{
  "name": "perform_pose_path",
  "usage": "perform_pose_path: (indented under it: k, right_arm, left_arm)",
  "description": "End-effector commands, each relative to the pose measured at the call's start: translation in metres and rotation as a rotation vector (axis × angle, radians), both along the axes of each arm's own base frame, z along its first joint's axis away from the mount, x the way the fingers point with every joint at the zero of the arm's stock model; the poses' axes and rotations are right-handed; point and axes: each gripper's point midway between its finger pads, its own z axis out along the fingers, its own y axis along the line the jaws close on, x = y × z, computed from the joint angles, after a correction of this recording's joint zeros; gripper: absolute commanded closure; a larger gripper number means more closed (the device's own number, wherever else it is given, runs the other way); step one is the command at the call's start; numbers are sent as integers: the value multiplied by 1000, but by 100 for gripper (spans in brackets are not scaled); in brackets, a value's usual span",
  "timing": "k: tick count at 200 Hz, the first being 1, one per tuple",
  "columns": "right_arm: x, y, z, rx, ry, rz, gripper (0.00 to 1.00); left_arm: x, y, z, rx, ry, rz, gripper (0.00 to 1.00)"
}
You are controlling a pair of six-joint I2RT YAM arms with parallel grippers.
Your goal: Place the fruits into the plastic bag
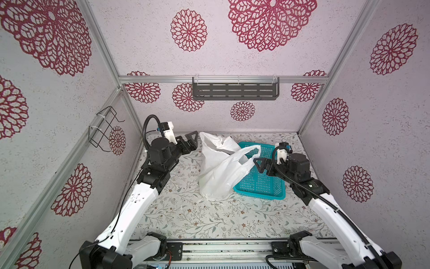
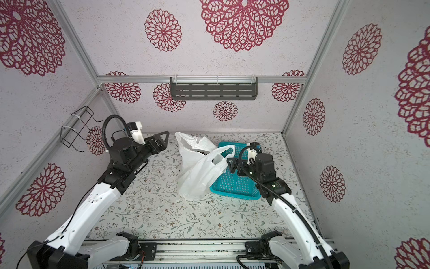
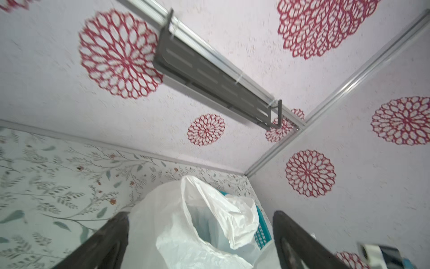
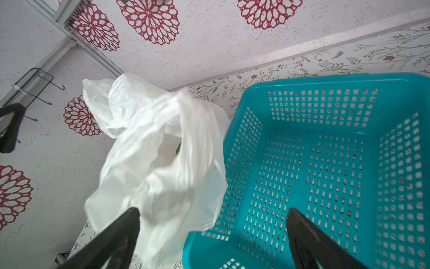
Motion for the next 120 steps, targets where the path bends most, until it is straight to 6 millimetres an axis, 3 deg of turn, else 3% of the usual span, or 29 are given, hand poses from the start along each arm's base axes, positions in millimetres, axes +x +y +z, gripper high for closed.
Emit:
perform_pose_path:
  k: [1,27,49,69,83,94,120]
  right_arm:
    - [-12,-10,17,28,-121,-31,1]
    - [-21,-50,43,24,-292,-227,1]
    - [-21,-117,39,-92,-339,-588,1]
    - [-20,-163,12,-285,-365,-843,1]
    - [-16,-179,-9,-427,-384,-936,1]
    - [-12,-183,-26,-554,-400,-943,1]
    - [-12,-209,-64,-625,-305,-1114,1]
  left_arm:
    - [-8,62,-10,80,21,323,3]
    - [-29,119,-41,212,118,615,3]
    - [-54,168,-86,316,252,879,3]
    - [-79,203,-129,398,339,1078,3]
    - [-88,217,-148,440,374,1147,2]
    - [-87,224,-162,479,397,1169,2]
    - [-77,235,-193,508,471,1180,3]
